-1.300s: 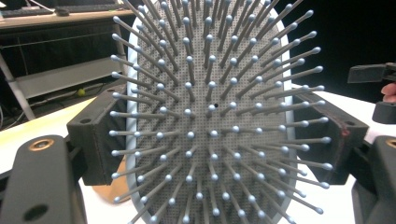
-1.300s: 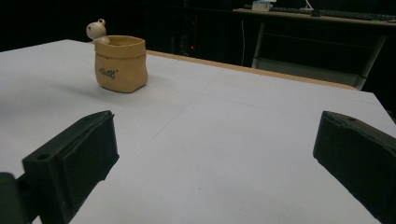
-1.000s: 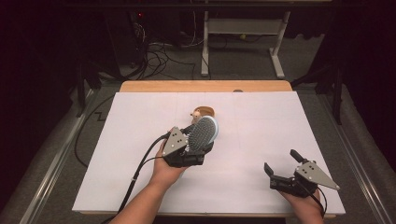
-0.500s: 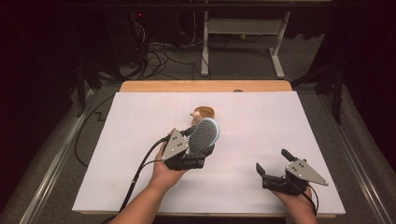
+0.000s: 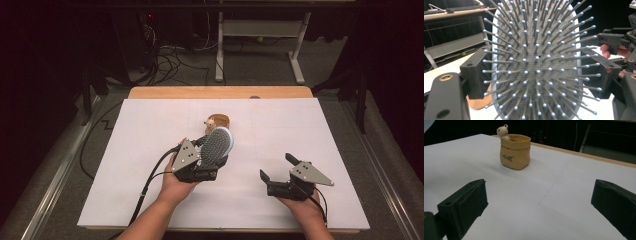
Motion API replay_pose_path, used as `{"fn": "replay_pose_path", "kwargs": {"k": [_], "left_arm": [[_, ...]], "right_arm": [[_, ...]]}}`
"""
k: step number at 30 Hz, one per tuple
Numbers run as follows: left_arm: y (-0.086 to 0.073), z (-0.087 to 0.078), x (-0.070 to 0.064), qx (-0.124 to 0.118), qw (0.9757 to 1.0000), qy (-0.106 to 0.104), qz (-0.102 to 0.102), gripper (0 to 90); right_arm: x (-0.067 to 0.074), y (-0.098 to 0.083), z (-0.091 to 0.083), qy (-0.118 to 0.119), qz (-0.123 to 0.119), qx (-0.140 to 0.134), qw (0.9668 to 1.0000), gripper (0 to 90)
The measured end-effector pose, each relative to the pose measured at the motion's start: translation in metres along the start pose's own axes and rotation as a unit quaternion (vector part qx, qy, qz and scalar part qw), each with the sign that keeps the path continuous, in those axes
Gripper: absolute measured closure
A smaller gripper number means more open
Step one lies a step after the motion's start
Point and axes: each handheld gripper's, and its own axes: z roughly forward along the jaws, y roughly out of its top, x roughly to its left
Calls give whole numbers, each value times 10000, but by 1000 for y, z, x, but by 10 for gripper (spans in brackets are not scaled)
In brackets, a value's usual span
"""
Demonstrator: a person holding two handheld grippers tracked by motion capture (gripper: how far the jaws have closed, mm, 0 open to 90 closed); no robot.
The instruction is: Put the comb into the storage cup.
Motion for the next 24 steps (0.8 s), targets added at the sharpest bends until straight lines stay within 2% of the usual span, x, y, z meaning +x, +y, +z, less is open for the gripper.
{"fn": "replay_pose_path", "kwargs": {"k": [9, 12, 20, 24], "left_arm": [[-4, 3, 0, 83, 10000, 35, 12, 200], [-5, 4, -2, 94, 9999, 28, 53, 200], [-7, 6, -2, 138, 9999, 35, 69, 200], [-7, 6, -3, 115, 9999, 31, 70, 200]], "right_arm": [[9, 19, 9, 212, 0, -165, 9996, 16], [11, 24, 11, 298, 104, -197, 9993, 14], [18, 33, 14, 454, 119, -237, 9986, 8], [22, 38, 14, 632, 207, -258, 9975, 11]]}}
